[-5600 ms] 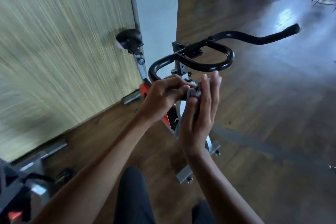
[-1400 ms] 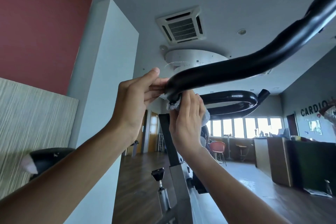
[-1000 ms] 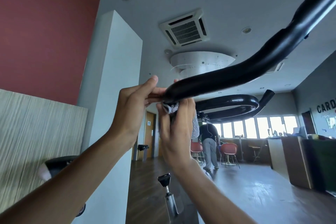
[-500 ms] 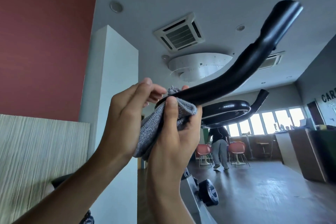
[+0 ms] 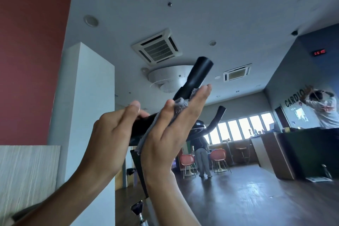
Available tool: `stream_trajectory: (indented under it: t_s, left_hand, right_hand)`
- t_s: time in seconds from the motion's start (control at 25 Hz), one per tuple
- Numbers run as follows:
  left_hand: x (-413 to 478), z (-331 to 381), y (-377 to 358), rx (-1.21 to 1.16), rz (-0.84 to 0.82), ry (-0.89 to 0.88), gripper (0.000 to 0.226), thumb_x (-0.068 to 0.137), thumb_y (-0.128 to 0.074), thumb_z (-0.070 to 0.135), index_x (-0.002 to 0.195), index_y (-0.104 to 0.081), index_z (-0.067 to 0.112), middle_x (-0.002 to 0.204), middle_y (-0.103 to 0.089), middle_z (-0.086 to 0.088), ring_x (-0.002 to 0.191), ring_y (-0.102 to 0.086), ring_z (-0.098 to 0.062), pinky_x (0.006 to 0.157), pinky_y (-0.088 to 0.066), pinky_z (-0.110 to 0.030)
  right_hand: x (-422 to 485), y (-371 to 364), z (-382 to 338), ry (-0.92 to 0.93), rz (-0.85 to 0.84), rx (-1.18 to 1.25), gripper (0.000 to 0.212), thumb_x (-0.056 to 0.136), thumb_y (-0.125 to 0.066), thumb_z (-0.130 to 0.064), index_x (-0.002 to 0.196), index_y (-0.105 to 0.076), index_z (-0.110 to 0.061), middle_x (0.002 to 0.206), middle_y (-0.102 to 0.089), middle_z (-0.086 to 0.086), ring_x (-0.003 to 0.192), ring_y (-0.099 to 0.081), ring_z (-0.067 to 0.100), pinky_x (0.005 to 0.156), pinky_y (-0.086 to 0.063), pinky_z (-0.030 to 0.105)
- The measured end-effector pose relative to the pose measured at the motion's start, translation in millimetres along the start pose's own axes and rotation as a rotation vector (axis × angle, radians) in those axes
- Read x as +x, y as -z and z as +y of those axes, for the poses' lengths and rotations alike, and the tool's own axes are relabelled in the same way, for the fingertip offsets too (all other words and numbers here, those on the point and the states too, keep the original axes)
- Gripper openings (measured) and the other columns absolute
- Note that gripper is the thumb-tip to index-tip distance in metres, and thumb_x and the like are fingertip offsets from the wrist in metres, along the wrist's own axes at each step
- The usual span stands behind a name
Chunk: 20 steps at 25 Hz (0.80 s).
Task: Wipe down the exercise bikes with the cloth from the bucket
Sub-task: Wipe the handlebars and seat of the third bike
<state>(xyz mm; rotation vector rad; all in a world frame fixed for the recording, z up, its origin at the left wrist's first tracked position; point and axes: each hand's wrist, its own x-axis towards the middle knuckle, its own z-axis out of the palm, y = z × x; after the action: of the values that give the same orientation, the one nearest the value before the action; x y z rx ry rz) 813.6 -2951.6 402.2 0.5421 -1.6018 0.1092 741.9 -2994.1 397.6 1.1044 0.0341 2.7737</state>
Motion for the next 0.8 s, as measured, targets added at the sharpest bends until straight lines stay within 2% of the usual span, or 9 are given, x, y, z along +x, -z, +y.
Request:
stream_trajectory:
  t_s: [0.08,0.16,0.28,0.4,0.48,0.56,0.68,0.76,0.8]
  left_hand:
    - [-0.8,3.3,-5.3,0.032,0.046,0.008,0.039,0.101,-0.044,0.036,0.085,-0.077,0.024,0.083,-0.076,0.007,0.086,-0.072,-0.01,0.081,-0.057,-0.029]
    - [-0.3,9.7,-11.4,0.07,0.05,0.001,0.041,0.102,-0.044,0.041,0.082,-0.076,0.024,0.079,-0.075,0.005,0.081,-0.072,-0.013,0.076,-0.059,-0.032]
    - [0.7,22.7,-28.4,0.212,-0.041,-0.052,0.056,0.1,-0.036,0.053,0.071,-0.064,0.015,0.065,-0.065,-0.006,0.068,-0.065,-0.026,0.072,-0.058,-0.049]
    - [4.5,27.7,-37.9,0.315,0.021,-0.03,0.053,0.104,-0.037,0.042,0.061,-0.04,0.011,0.054,-0.042,-0.004,0.053,-0.043,-0.018,0.061,-0.043,-0.034]
    - [1.3,31.8,-42.1,0.311,0.037,-0.002,0.052,0.105,-0.039,0.037,0.059,-0.034,0.012,0.051,-0.034,0.006,0.049,-0.033,-0.009,0.055,-0.03,-0.026]
    - [-4.8,34.8,-47.0,0.276,0.068,0.031,0.052,0.105,-0.041,0.034,0.059,-0.035,0.009,0.05,-0.032,0.007,0.049,-0.031,-0.006,0.052,-0.027,-0.023]
    - [-0.8,36.1,-54.0,0.264,0.196,0.09,0.045,0.1,-0.043,0.032,0.063,-0.034,0.007,0.06,-0.031,-0.006,0.058,-0.03,-0.013,0.058,-0.024,-0.034]
    - [-0.1,40.2,-51.5,0.313,0.193,0.177,0.044,0.097,-0.041,0.033,0.062,-0.034,0.006,0.059,-0.03,-0.012,0.058,-0.028,-0.017,0.058,-0.024,-0.038]
    - [0.2,42.8,-49.6,0.326,0.177,0.216,0.046,0.097,-0.04,0.033,0.063,-0.038,0.002,0.059,-0.034,-0.016,0.057,-0.031,-0.021,0.059,-0.027,-0.04]
  right_hand:
    - [13.9,3.8,6.9,0.094,-0.025,-0.082,0.059,0.104,-0.039,-0.017,0.157,-0.012,-0.008,0.167,-0.005,0.004,0.155,-0.005,0.02,0.125,-0.016,0.044]
    - [31.0,5.1,7.2,0.083,-0.057,-0.105,0.059,0.104,-0.039,-0.015,0.157,-0.014,-0.007,0.167,-0.004,0.002,0.155,-0.001,0.019,0.126,-0.012,0.039]
    - [56.5,10.8,-3.5,0.053,-0.11,-0.116,0.059,0.105,-0.041,-0.014,0.158,-0.014,-0.009,0.167,-0.005,0.001,0.155,-0.002,0.017,0.125,-0.01,0.033]
    - [85.7,9.7,-11.3,-0.022,-0.15,-0.057,0.059,0.105,-0.042,-0.015,0.157,-0.016,-0.009,0.167,-0.011,0.003,0.153,-0.009,0.01,0.122,-0.012,0.018]
    - [94.8,12.5,-12.2,-0.103,-0.189,0.011,0.057,0.106,-0.043,-0.019,0.157,-0.019,-0.011,0.165,-0.018,0.001,0.15,-0.014,0.003,0.117,-0.014,0.011]
    - [101.2,20.5,-9.0,-0.197,-0.234,0.108,0.056,0.106,-0.043,-0.025,0.157,-0.022,-0.016,0.163,-0.024,-0.004,0.146,-0.02,-0.005,0.116,-0.02,0.013]
    - [114.7,27.7,-16.5,-0.376,-0.365,0.24,0.053,0.105,-0.042,-0.024,0.155,-0.027,-0.013,0.157,-0.037,0.001,0.139,-0.038,0.001,0.116,-0.035,0.027]
    - [121.3,34.5,-30.1,-0.518,-0.428,0.286,0.049,0.107,-0.039,-0.019,0.153,-0.029,-0.007,0.144,-0.048,0.0,0.121,-0.052,-0.007,0.104,-0.043,0.018]
    - [126.0,37.1,-36.1,-0.605,-0.465,0.307,0.047,0.107,-0.037,-0.019,0.153,-0.03,-0.008,0.142,-0.049,-0.001,0.121,-0.052,-0.007,0.106,-0.042,0.02]
